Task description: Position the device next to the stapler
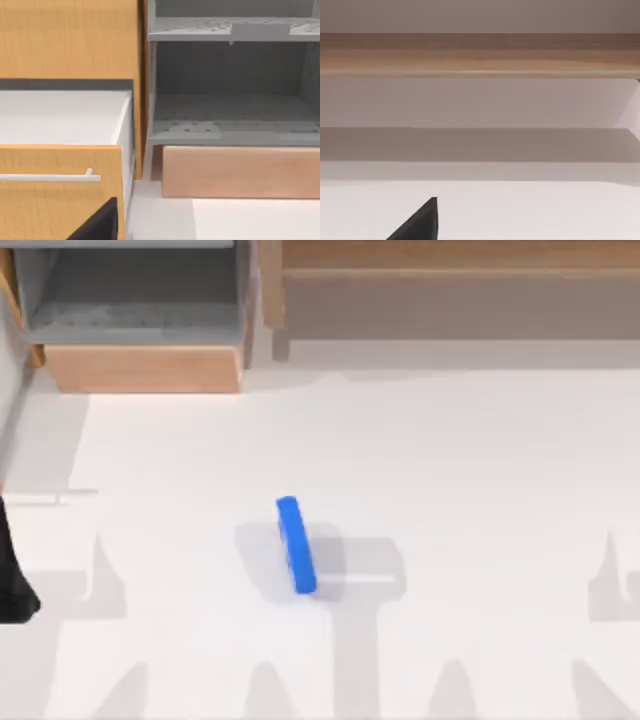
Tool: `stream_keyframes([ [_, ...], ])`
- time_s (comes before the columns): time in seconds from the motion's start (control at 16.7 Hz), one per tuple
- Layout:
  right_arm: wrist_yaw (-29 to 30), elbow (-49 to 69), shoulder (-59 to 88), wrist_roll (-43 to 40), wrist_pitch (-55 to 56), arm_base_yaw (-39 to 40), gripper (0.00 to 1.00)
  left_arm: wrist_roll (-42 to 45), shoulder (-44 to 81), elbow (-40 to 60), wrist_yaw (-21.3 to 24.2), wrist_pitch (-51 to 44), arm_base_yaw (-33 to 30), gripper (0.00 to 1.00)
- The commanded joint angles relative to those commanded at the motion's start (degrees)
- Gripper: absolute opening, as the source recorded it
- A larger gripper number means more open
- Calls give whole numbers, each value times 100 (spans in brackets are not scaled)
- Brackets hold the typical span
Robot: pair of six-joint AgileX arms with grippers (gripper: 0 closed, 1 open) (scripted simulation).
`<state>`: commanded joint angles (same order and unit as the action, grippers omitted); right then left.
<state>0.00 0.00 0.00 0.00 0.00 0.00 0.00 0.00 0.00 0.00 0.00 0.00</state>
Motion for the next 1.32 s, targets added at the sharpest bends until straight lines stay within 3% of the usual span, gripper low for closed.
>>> stream_keyframes([
  [0.3, 0, 0, 0, 0, 0, 0, 100, 26, 338, 331, 5, -226, 50, 100],
  [0.54, 0, 0, 0, 0, 0, 0, 100, 118, 1631, 1599, 22, -1011, 227, 100],
  [1.32, 0, 0, 0, 0, 0, 0, 100, 596, 9853, 9512, 92, -5166, 1247, 100],
])
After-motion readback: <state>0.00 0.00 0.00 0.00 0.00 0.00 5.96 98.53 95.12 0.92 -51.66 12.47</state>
